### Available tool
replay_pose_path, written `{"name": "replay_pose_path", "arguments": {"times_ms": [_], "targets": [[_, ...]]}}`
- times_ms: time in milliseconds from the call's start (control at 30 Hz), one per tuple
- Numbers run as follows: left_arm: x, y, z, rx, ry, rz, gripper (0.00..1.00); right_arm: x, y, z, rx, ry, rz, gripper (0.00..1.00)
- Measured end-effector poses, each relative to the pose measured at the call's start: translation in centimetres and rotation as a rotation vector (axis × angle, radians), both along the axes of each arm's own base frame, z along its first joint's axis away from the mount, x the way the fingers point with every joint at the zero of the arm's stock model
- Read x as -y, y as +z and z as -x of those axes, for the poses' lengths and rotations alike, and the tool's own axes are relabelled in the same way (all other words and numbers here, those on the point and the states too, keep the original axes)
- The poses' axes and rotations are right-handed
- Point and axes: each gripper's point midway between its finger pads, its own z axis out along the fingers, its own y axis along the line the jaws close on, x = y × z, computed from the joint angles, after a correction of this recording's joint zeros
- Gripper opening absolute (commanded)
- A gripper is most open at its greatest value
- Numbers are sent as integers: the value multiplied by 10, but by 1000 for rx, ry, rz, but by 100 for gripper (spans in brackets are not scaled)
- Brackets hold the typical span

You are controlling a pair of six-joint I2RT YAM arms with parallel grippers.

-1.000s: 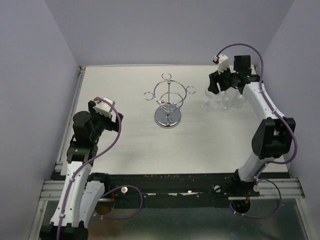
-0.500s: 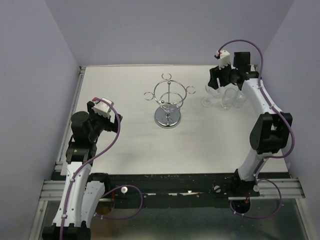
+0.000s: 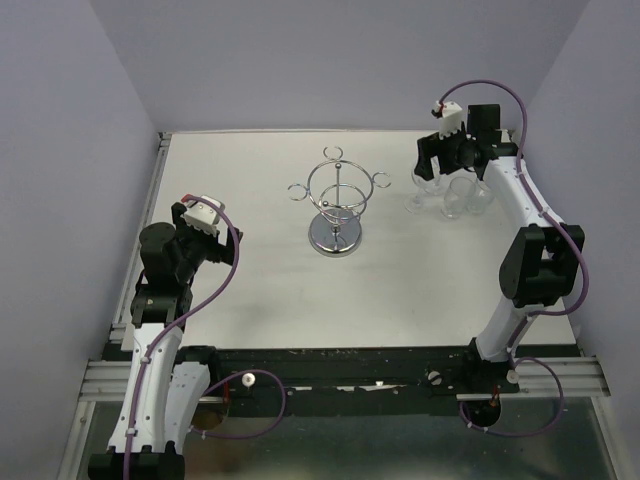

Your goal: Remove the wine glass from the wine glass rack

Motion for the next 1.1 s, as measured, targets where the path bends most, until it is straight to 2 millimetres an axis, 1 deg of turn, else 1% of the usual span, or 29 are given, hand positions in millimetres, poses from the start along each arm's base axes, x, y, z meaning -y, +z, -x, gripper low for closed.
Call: {"name": "replay_pose_path", "arguments": {"times_ms": [67,167,233,267,367,467,500,567,667,733,800,900,1033,1100], "targets": [[0,0,0,1,0,0,99,-1,0,1,-9,-12,-13,100],[1,1,-1,2,-5,3,99,-1,4,2,-8,-24,-28,100],[2,1,-2,3,-11,7,99,-2,12,3,-1,-35,-40,100],[2,1,-4,2,-11,10,99,-2,18,3,8,-40,-47,100],[1,-1,-9,-4,-12,18,99,-2,45,6,49,-61,-68,100],[3,-6,-16,-18,-20,25,99,0,75,16,83,-107,-99,100],[4,-8,-19,-26,-23,27,99,1,86,21,95,-129,-111,100],[5,-14,-26,-58,-28,35,99,4,102,32,117,-162,-125,100],[7,-17,-40,-103,-35,52,99,11,115,60,141,-214,-136,100],[7,-16,-49,-123,-35,64,99,16,118,76,150,-241,-132,100],[8,-14,-59,-138,-33,76,99,22,114,94,152,-265,-117,100],[8,-12,-68,-147,-31,85,99,30,101,117,137,-301,-90,100],[8,-14,-82,-170,-31,86,99,35,81,136,107,-315,-62,100],[8,-14,-90,-190,-29,88,99,36,67,145,79,-310,-48,100]]}}
